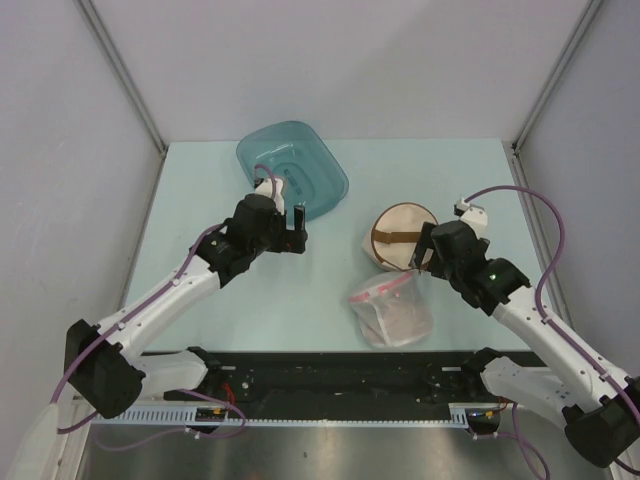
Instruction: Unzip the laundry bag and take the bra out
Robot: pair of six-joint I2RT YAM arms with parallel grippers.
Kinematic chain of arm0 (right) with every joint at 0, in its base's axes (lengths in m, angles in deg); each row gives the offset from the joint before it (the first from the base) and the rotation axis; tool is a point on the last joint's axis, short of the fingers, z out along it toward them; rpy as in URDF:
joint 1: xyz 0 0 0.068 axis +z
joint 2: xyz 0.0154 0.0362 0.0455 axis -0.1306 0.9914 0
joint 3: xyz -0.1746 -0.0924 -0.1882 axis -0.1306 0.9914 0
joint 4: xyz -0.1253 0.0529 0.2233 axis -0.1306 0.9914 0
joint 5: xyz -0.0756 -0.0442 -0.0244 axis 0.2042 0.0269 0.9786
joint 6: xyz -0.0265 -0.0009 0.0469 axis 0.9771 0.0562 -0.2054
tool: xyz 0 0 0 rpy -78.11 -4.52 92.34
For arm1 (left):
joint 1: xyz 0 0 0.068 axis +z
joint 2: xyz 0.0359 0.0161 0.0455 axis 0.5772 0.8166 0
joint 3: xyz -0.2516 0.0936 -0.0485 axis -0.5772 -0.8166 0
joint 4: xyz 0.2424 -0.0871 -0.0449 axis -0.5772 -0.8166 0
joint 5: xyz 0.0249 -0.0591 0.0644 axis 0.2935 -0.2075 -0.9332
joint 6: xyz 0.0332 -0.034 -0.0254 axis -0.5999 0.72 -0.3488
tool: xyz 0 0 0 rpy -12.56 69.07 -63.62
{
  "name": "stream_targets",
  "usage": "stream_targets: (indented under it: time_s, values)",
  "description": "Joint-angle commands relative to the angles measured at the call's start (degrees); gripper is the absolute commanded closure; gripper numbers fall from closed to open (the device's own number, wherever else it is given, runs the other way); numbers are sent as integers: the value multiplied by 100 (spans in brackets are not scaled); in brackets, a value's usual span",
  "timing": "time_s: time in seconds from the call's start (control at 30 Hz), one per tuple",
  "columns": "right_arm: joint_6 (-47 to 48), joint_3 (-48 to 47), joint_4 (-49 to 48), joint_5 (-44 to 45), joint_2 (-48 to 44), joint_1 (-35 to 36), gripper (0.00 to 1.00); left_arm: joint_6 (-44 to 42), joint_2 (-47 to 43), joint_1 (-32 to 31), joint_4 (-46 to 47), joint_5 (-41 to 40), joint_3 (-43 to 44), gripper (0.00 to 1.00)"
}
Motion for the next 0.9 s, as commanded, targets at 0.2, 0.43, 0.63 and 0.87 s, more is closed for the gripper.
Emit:
stream_targets:
  time_s: [0.2,0.43,0.63,0.87]
  values:
    - [453,-100,-495,-441,-48,56,0,71,182,-48,-66,-121,272,0]
    - [778,-100,-522,-442,-4,82,0,71,217,-49,-49,-60,238,0]
    - [1280,-100,-706,-529,119,-373,0,193,235,-66,91,63,63,0]
    - [1781,-47,-1426,-1670,874,-1620,0,308,419,-207,162,28,18,0]
